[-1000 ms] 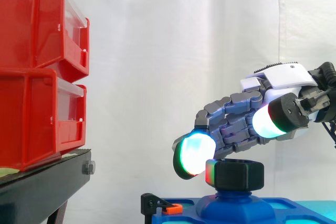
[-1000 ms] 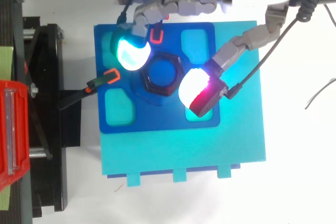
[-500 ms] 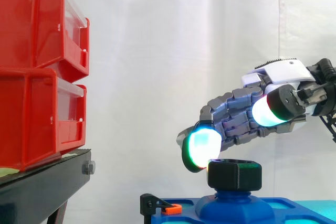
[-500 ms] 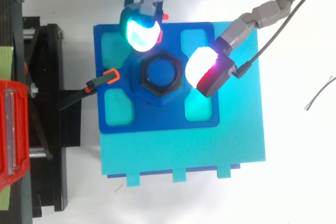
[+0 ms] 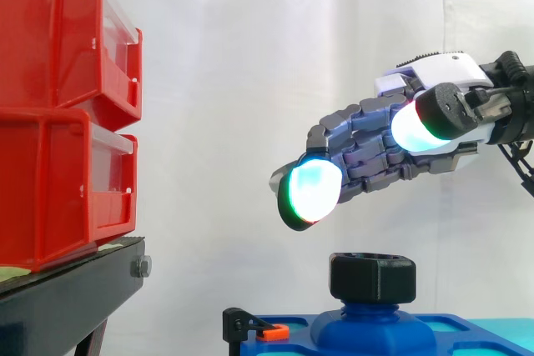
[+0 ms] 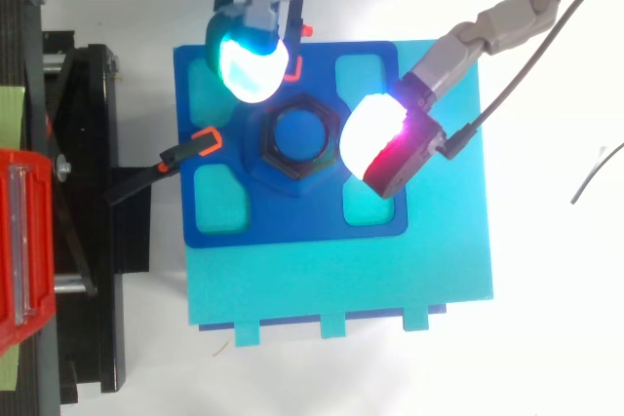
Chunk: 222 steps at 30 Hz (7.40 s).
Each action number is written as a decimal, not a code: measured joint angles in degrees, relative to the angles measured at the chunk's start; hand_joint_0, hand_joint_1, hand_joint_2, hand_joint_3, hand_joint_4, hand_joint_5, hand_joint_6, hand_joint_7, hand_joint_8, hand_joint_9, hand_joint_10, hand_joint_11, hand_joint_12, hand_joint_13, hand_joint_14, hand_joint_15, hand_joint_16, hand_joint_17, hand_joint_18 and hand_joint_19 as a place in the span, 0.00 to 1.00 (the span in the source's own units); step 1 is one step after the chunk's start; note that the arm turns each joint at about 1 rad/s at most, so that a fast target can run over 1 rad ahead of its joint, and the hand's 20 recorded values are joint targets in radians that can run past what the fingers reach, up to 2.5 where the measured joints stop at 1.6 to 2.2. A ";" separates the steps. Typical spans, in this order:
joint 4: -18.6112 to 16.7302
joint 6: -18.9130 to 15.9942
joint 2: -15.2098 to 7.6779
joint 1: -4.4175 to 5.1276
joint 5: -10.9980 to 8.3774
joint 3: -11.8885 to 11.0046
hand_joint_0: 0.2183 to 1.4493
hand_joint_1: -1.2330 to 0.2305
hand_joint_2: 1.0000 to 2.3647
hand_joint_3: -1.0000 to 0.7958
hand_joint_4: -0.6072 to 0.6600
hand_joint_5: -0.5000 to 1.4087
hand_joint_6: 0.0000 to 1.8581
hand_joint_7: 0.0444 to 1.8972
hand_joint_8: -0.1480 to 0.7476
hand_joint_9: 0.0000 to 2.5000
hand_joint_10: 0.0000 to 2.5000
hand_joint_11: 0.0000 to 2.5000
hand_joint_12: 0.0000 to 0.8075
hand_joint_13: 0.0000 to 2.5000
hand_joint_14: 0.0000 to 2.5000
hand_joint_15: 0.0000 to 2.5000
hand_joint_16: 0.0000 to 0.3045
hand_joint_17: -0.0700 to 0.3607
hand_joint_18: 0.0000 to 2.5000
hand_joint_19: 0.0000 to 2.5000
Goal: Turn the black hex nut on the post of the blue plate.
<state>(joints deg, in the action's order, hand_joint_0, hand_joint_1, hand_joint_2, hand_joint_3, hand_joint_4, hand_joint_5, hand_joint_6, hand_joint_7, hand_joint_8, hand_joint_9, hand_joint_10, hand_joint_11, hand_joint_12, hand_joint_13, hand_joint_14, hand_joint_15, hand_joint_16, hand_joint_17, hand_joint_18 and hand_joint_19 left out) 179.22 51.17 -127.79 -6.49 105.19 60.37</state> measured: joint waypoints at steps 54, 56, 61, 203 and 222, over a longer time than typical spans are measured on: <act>-5.92 -1.66 0.00 0.69 -1.59 6.51 0.17 0.46 0.00 0.28 0.61 0.13 0.27 0.46 0.42 0.00 0.00 0.00 0.43 0.00 0.00 0.00 0.15 0.40 0.00 0.00; -5.91 -1.65 0.00 0.42 -1.27 6.51 0.17 0.46 0.00 0.28 0.61 0.13 0.27 0.46 0.42 0.00 0.00 0.00 0.43 0.00 0.00 0.00 0.15 0.40 0.00 0.00; -5.90 -1.65 0.02 -0.15 -0.35 6.47 0.17 0.46 0.00 0.28 0.61 0.13 0.27 0.46 0.42 0.00 0.00 0.00 0.43 0.00 0.00 0.00 0.15 0.40 0.00 0.00; -3.30 0.86 -0.06 5.13 -6.75 2.26 0.17 0.46 0.00 0.28 0.61 0.13 0.27 0.46 0.42 0.00 0.00 0.00 0.43 0.00 0.00 0.00 0.15 0.40 0.00 0.00; -4.67 0.48 -0.09 6.13 -7.89 4.35 0.17 0.47 0.00 0.28 0.61 0.13 0.27 0.46 0.42 0.00 0.00 0.00 0.43 0.00 0.00 0.00 0.15 0.40 0.00 0.00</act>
<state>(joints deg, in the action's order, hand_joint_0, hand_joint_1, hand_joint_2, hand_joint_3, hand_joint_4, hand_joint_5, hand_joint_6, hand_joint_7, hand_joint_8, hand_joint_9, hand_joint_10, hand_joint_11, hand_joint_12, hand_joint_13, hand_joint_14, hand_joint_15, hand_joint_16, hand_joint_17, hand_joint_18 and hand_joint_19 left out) 174.55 51.65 -127.88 -0.36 97.30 64.72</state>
